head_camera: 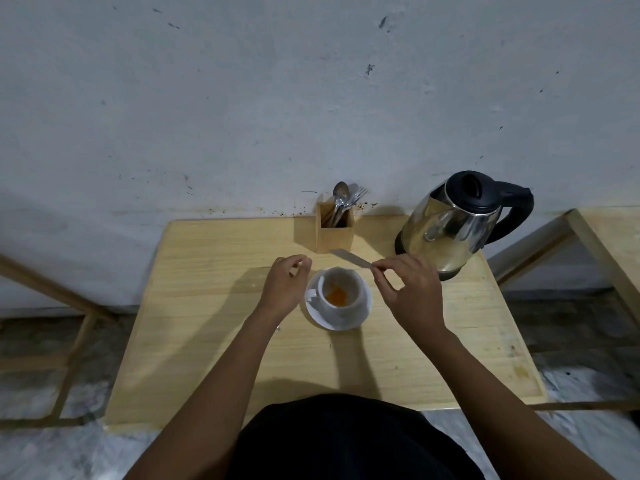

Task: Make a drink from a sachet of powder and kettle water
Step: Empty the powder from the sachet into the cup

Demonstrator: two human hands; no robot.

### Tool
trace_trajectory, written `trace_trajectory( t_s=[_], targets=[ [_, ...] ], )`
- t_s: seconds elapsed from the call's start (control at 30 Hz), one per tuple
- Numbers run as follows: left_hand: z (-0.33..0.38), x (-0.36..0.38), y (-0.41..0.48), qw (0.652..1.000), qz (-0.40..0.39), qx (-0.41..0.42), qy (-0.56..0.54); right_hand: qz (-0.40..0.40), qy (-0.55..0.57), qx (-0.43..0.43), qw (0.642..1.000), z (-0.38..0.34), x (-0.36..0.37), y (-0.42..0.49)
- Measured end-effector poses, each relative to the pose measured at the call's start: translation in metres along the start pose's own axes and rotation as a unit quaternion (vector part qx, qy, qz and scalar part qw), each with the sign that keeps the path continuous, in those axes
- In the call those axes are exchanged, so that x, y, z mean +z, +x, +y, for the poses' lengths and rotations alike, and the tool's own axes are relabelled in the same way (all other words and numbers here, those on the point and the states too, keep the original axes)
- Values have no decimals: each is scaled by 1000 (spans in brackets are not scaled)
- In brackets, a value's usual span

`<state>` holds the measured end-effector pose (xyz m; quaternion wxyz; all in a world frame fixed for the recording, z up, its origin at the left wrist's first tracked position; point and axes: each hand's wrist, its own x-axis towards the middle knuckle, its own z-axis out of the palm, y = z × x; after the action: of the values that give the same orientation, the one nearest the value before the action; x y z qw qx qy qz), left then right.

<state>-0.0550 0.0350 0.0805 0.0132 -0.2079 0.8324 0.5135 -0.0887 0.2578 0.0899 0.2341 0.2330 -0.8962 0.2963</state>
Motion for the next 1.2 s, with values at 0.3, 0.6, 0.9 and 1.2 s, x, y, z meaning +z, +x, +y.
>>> trace_trajectory(
  t_s=[0.3, 0.6, 0.9, 1.2],
  targets=[
    [10, -21, -13, 959, -141, -148, -197, 20, 8, -171, 985, -29, 20, -19],
    [-54, -35, -17, 981, 19, -171, -88, -289, 31, 119, 950, -20, 43, -18],
    [-100, -9, -12, 978, 64, -191, 53, -368, 20, 194, 909, -17, 63, -9],
    [-118, 1, -20, 928, 19, 50, 368, -370, 19, 193, 909, -10, 68, -7]
  ],
)
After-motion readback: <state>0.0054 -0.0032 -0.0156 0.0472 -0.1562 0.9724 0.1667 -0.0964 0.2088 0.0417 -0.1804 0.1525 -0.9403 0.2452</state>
